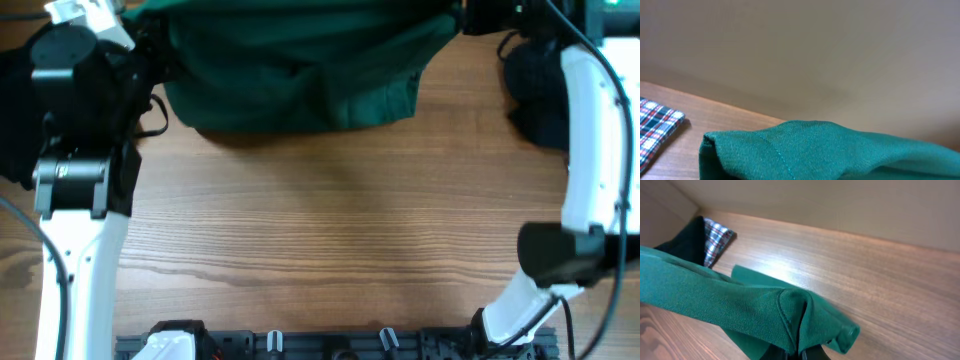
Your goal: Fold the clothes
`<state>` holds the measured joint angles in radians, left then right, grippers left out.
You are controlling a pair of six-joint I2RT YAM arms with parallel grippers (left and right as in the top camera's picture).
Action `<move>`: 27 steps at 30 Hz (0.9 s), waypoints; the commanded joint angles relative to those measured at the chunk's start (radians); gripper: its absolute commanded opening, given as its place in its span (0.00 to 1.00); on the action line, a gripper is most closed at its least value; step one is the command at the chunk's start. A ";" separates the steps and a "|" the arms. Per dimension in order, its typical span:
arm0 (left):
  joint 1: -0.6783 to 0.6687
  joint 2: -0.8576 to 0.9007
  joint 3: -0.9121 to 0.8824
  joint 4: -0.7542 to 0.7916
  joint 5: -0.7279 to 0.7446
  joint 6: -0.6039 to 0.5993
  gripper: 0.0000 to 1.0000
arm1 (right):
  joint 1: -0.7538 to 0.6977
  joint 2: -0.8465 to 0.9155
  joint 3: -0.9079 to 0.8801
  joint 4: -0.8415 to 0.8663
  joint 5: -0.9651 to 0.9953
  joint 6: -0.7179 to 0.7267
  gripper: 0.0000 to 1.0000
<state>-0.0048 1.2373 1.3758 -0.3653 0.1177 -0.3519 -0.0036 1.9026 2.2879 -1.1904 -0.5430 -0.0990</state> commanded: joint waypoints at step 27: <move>0.028 -0.383 0.121 -0.411 -0.113 0.031 0.04 | -0.074 -0.447 0.009 -0.417 0.150 0.074 0.04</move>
<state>-0.0048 0.8490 1.4788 -0.7856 0.1268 -0.3340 -0.0303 1.4494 2.2879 -1.6024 -0.5194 -0.0723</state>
